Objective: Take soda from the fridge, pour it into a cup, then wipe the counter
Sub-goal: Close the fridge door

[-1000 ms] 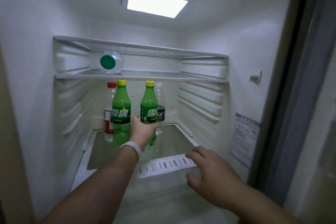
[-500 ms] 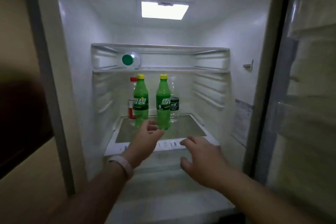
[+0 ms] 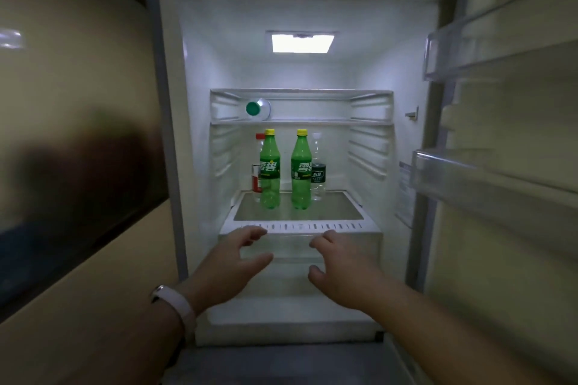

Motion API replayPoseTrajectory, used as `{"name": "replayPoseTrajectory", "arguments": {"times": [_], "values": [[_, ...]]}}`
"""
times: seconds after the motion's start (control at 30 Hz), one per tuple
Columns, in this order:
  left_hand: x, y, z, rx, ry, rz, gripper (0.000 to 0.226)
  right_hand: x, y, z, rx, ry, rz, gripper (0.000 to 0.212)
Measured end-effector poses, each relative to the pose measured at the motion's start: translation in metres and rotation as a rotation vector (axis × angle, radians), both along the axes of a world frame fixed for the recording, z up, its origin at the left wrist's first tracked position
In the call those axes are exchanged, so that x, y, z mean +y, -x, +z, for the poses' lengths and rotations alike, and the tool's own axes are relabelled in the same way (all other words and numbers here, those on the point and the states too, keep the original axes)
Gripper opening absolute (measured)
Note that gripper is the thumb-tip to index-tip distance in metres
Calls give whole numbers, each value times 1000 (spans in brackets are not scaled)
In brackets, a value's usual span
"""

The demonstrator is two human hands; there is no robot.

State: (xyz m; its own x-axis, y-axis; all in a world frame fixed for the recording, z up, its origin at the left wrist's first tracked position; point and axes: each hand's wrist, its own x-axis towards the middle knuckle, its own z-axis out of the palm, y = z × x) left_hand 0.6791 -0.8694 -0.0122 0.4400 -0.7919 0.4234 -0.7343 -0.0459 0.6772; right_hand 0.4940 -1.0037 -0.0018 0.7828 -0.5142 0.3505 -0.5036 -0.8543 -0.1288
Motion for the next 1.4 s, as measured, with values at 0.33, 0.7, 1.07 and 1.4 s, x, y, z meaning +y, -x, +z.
{"name": "replayPoseTrajectory", "arguments": {"times": [0.33, 0.7, 1.07, 1.4], "values": [[92, 46, 5, -219, -64, -16, 56, 84, 51, 7, -7, 37, -25, 50], [203, 125, -20, -240, -78, -38, 57, 213, 139, -15, 15, 38, -78, 50], [270, 198, -27, -298, -76, -96, 57, 288, 257, 0, 28, 89, -187, 51], [251, 327, -14, -458, 73, -266, 62, 309, 380, 3, 8, 60, -234, 51]]}}
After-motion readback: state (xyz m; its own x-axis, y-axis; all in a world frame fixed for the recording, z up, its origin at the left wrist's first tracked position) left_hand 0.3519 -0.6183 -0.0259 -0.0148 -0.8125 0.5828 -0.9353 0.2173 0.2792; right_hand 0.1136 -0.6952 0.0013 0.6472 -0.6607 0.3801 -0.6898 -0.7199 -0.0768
